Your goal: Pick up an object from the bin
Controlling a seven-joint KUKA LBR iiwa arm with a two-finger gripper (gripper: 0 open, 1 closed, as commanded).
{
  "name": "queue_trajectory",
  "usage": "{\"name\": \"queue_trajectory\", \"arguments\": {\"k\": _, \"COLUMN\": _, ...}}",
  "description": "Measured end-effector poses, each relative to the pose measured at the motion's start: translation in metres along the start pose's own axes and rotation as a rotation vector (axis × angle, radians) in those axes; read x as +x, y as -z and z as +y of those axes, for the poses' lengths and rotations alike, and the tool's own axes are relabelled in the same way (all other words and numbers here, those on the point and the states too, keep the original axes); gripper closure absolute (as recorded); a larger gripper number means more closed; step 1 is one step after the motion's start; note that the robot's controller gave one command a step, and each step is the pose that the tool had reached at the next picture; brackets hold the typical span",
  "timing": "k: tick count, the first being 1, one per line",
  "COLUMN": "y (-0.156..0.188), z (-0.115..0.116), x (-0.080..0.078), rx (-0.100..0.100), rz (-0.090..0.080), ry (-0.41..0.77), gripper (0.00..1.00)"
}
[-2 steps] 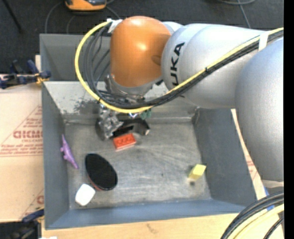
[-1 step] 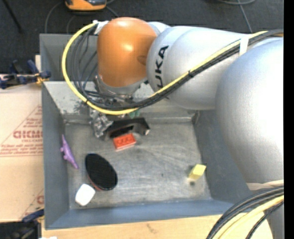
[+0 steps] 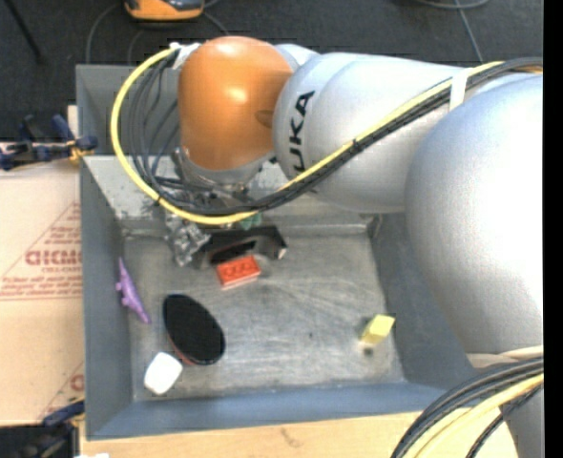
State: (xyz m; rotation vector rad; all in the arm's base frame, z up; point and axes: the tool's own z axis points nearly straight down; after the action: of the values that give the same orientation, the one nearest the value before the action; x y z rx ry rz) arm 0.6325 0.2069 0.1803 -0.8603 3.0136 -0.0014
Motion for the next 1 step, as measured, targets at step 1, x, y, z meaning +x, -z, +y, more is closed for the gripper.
{"name": "queue_trajectory", "arguments": {"k": 1, "y": 0.0293, "z": -0.0165, "x": 0.0385, "rx": -0.005, "rz": 0.008, "ry": 0.145, "gripper": 1.0}}
